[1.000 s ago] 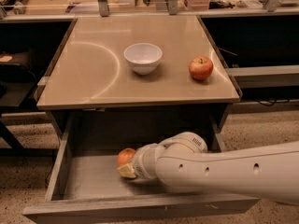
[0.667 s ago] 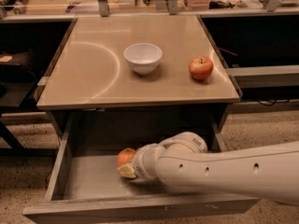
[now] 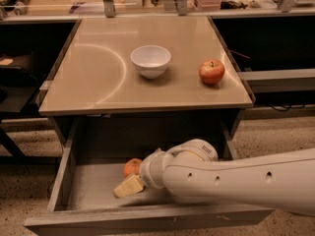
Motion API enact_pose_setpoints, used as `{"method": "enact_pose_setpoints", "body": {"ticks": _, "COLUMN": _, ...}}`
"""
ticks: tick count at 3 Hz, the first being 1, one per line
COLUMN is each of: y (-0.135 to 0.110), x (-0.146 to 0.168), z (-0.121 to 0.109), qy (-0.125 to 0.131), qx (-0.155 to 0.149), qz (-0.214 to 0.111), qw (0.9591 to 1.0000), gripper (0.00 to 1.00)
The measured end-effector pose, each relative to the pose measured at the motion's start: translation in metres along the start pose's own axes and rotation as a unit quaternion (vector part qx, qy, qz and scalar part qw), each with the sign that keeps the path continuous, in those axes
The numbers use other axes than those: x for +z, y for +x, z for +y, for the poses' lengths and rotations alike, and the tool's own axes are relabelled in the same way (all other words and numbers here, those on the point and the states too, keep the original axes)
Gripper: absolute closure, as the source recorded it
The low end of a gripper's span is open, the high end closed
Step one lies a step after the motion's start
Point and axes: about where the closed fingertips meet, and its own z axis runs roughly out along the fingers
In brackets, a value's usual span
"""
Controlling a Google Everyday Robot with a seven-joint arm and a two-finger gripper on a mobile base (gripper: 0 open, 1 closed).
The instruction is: Place orange into top drawer
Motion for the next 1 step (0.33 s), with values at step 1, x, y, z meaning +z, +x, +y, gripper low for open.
{"method": "enact_pose_setpoints", "body": {"ticks": 1, "y": 0.0, "x": 0.0, "z": 0.0, "qy": 0.0, "qx": 0.0, "qz": 0.0, "qw": 1.0, "gripper": 0.0}}
